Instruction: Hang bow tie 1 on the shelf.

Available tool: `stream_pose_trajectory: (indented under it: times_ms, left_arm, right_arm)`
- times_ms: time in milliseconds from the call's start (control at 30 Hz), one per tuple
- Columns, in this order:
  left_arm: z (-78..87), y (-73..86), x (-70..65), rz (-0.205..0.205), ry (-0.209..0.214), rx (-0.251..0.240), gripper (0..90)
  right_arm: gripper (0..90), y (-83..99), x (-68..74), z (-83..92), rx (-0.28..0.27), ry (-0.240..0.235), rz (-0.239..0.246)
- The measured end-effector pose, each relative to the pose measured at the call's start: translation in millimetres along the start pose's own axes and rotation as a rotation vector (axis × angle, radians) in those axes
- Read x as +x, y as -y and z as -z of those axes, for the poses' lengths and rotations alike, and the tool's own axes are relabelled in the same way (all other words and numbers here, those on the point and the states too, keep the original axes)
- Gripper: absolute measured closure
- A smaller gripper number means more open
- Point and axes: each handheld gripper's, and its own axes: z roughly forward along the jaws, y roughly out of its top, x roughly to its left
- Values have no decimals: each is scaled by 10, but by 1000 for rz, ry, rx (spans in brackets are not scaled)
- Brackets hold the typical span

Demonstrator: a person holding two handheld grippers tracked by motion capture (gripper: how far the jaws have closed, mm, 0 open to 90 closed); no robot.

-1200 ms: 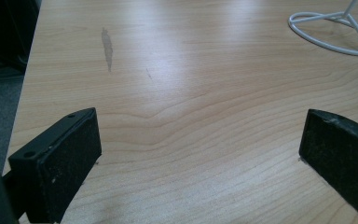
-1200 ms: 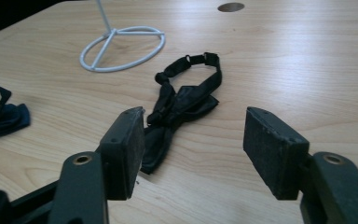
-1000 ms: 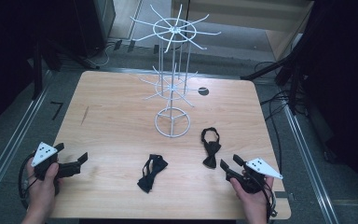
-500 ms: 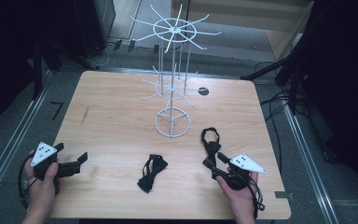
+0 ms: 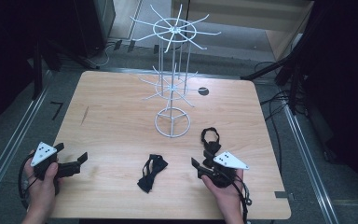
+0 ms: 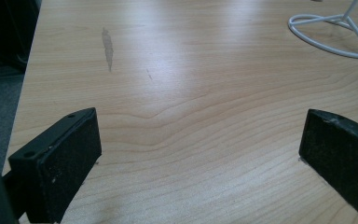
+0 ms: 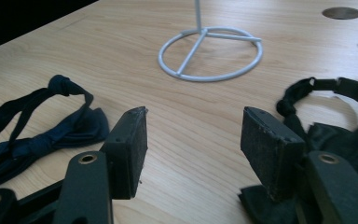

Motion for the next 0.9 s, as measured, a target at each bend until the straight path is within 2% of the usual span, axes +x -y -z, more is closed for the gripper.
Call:
stream_pose_trajectory:
  times_ms: [167,367,900]
  left_arm:
    - [1,0,1,0,1,0,0]
    - [3,1,1,-1,2,-4,0]
    - [3,0,3,1,4,-2,0]
  right_arm:
    - [419,-38,112,-99,0,-24,17]
    - [419,-56,166,-161,3,-32,14]
    - [438,-111,371,-323,9,-77,43]
